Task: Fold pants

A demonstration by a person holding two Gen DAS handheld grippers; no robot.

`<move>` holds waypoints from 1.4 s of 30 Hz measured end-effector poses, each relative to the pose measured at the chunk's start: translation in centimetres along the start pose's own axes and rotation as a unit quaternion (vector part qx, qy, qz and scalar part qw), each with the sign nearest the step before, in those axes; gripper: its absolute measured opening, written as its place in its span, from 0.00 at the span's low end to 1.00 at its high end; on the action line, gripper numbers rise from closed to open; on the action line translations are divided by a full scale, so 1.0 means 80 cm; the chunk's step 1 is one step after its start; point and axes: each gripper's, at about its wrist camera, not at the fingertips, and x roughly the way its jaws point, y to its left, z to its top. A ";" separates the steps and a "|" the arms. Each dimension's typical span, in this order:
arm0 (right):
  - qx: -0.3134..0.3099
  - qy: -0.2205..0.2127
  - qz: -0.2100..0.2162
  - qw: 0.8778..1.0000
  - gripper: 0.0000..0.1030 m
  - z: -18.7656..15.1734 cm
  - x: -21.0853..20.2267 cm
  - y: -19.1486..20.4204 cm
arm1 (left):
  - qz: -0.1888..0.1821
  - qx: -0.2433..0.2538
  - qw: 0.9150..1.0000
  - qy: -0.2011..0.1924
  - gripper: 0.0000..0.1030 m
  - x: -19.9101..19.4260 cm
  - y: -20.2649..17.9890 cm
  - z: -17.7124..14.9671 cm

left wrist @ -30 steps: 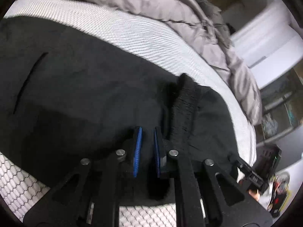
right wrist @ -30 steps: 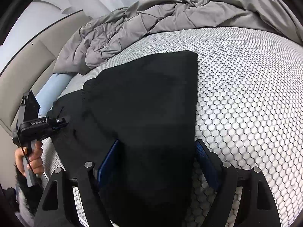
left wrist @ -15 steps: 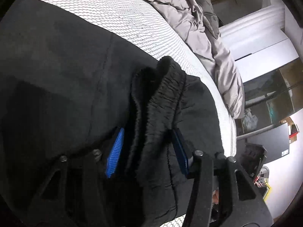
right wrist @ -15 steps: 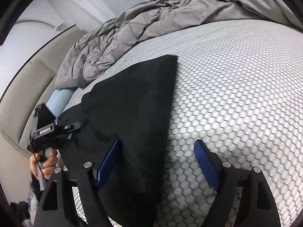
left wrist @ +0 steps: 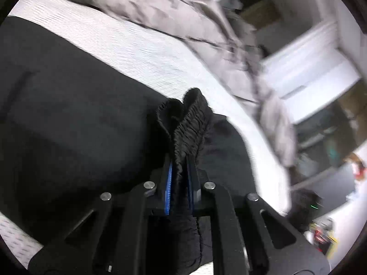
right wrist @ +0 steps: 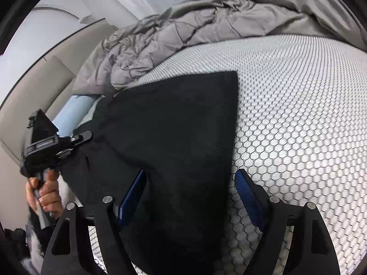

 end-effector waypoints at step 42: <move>0.063 0.056 0.095 0.992 0.43 -0.022 -0.003 -0.035 | 0.053 0.385 0.919 0.071 0.75 0.084 -0.242 -0.254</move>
